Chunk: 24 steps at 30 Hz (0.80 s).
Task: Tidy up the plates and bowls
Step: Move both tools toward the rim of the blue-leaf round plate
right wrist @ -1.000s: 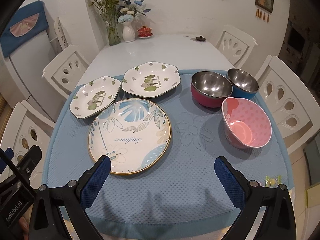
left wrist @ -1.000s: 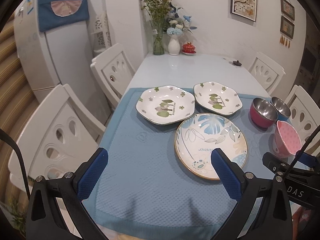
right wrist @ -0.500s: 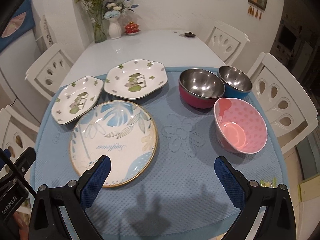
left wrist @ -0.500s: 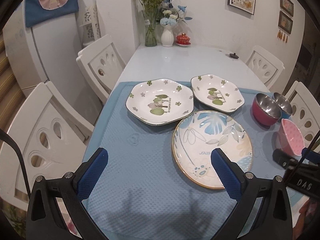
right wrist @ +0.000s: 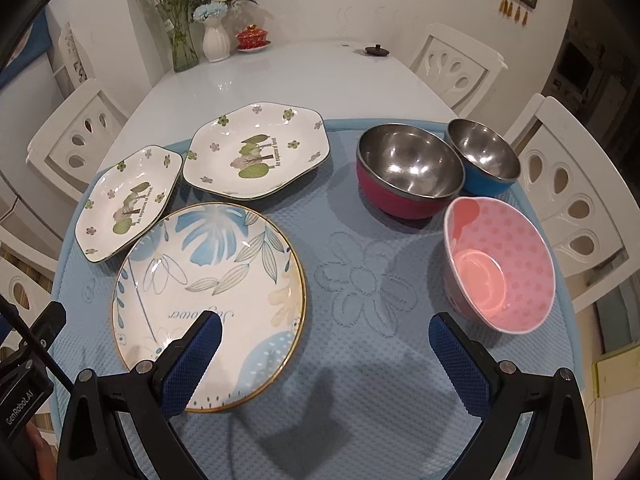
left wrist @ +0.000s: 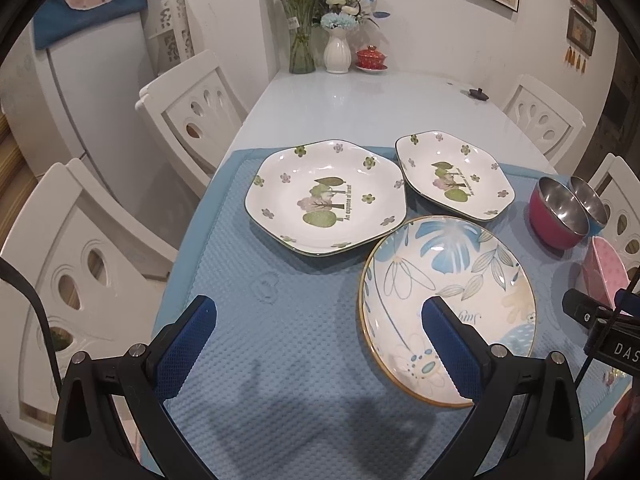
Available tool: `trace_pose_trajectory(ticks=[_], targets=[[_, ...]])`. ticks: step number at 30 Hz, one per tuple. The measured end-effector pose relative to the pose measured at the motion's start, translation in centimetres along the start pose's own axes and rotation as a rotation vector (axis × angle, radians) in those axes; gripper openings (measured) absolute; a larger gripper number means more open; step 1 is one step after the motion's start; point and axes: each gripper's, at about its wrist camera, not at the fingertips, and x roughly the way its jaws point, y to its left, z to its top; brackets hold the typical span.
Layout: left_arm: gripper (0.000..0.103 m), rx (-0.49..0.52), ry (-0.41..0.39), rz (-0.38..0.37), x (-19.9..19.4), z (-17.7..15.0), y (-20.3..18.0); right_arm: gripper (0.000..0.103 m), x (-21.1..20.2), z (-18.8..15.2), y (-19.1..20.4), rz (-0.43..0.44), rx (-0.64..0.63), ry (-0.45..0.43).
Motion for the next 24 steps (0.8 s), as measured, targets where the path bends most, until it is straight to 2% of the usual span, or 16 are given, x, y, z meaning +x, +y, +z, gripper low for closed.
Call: trace_pose_trajectory(ticks=[11,24], targets=[[0.102,-0.017,-0.017,0.008,-0.8,0.3,-0.1,0.103,-0.6,0.4,2.4,0.024,-0.072,-0.024],[0.102,-0.015,-0.037,0.012,-2.1,-0.2,-0.2,0.103,-2.2,-0.3,2.2,0.03,-0.075,-0.052]])
